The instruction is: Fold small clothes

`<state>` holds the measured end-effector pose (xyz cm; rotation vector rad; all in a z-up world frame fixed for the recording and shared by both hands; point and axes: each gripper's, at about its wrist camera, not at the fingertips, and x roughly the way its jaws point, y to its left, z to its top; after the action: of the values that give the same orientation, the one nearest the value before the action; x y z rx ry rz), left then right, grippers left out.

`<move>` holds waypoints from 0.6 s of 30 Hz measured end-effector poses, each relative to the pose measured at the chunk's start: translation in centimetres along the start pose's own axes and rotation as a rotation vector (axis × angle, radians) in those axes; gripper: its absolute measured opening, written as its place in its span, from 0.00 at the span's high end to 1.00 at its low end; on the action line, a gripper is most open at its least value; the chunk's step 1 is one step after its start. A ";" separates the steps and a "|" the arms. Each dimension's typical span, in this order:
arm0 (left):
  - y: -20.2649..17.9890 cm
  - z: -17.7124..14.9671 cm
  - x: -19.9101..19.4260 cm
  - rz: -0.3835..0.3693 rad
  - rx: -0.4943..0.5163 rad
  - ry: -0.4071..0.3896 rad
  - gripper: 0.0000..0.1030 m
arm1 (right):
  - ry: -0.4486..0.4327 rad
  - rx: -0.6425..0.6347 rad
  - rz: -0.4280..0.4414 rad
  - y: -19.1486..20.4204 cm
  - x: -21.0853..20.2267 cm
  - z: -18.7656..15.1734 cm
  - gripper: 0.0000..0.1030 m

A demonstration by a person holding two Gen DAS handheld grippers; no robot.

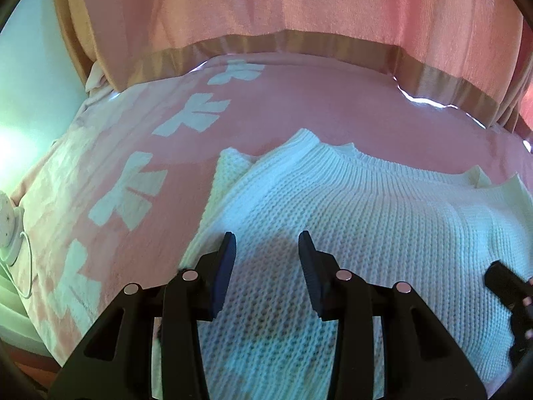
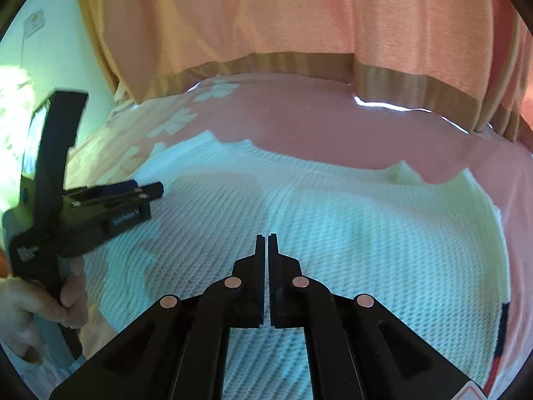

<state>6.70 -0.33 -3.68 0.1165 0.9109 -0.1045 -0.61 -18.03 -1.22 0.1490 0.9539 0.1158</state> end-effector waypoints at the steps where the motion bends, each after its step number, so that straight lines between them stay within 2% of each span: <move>1: 0.4 -0.1 -0.4 -0.006 -0.016 0.001 0.60 | 0.008 -0.003 0.005 0.2 0.2 -0.2 1.00; 4: 2.6 -0.5 -1.6 -0.041 -0.087 0.012 0.47 | 0.025 -0.011 0.012 0.7 0.5 -0.6 1.00; 7: 5.1 -1.3 -1.6 -0.060 -0.162 0.051 0.44 | 0.047 -0.027 0.011 1.2 1.1 -0.7 1.00; 11: 7.2 -2.2 0.9 -0.147 -0.284 0.162 0.42 | 0.109 -0.023 -0.013 1.4 2.8 -1.2 1.00; 14: 8.0 -2.8 2.0 -0.209 -0.355 0.183 0.38 | 0.118 -0.040 -0.031 1.7 3.3 -1.2 1.00; 18: 8.2 -2.8 2.6 -0.260 -0.396 0.201 0.42 | 0.120 -0.057 -0.049 2.1 3.7 -1.3 1.00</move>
<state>7.25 8.12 -6.97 -0.3664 1.1286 -0.1532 0.36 -15.29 -4.54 0.0666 1.0722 0.1080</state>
